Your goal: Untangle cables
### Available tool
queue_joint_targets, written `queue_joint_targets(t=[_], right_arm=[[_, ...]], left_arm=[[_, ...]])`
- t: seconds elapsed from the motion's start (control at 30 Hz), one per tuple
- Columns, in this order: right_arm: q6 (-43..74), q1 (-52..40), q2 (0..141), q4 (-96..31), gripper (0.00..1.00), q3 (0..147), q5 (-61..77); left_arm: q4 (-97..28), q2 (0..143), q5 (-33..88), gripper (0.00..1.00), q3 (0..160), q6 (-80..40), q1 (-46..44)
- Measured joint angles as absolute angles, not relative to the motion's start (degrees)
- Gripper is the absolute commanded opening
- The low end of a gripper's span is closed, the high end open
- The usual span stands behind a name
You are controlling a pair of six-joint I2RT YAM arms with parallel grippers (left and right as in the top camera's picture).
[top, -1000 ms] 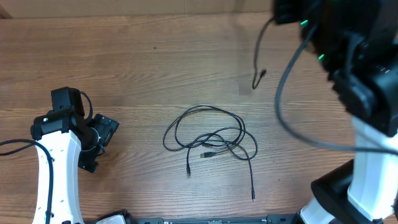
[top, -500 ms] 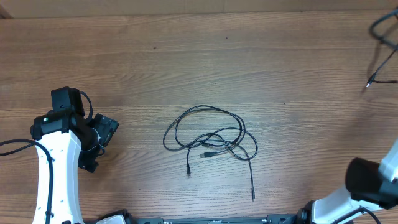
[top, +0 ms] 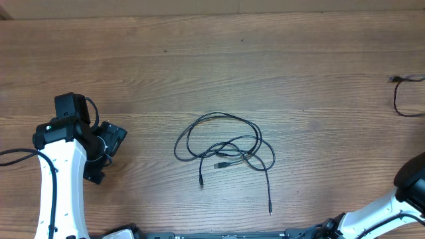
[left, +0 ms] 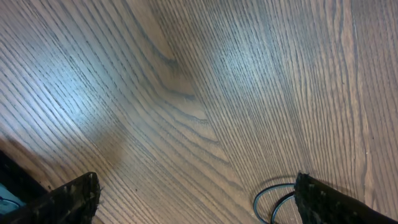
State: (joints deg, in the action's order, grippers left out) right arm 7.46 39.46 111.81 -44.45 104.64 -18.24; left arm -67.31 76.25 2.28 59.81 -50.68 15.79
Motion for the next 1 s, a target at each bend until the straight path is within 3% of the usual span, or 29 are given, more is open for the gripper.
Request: queue_joint_targets(t=[0.13, 0.53, 0.8, 1.0], right_arm=[[7.64, 39.33, 111.81, -44.16, 1.00, 104.64, -14.72], [12.10, 39.29, 111.81, -52.16, 1.00, 104.64, -9.69], [13.69, 37.54, 111.83, -62.37, 1.00, 104.64, 14.83], [13.63, 28.10, 111.81, -71.88, 1.00, 104.66, 24.53]], left_arm=[[-67.31, 76.25, 2.28, 1.00, 59.81, -50.68, 15.79], [-67.31, 76.25, 2.28, 1.00, 59.81, -50.68, 15.79], [-67.31, 76.25, 2.28, 1.00, 59.81, -50.68, 15.79], [-67.31, 76.25, 2.28, 1.00, 59.81, -50.68, 15.79]])
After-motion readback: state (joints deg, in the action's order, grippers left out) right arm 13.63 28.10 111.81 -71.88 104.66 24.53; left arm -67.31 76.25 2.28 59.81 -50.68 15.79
